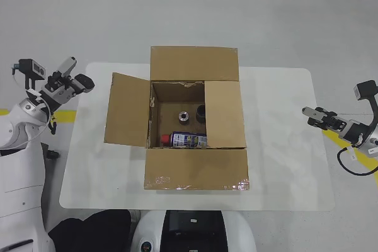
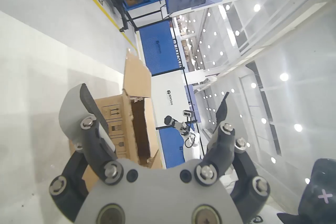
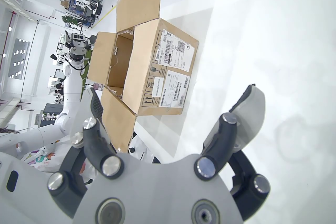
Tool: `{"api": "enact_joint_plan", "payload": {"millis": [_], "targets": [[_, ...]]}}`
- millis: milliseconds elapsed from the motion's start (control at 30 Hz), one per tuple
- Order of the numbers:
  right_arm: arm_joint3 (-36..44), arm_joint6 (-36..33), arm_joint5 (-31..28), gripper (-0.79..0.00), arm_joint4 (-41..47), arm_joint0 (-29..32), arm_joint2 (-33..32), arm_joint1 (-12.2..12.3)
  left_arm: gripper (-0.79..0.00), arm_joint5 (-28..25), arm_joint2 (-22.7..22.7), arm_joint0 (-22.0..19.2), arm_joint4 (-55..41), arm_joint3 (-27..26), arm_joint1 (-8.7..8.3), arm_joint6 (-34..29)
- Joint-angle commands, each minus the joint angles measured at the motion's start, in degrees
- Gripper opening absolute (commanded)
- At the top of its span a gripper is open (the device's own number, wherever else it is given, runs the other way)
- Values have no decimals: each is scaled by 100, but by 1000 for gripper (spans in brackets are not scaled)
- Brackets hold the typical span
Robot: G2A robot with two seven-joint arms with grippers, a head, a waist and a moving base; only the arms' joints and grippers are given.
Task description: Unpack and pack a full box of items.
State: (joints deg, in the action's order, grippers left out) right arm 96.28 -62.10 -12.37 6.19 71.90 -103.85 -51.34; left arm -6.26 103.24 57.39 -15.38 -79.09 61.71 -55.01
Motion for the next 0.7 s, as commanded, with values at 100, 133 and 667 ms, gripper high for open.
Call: {"api": "enact_joint_plan", "payload": {"millis": [100,133,667], "targets": [[0,0,0,0,0,0,0,0,0,-237,-433,29,247,49,15,69],[0,0,0,0,0,0,0,0,0,-245,-539,22,238,68,23,53],[0,0,0,0,0,0,0,0,0,-369,-1448,-383,-579,-135,89,-456]]}}
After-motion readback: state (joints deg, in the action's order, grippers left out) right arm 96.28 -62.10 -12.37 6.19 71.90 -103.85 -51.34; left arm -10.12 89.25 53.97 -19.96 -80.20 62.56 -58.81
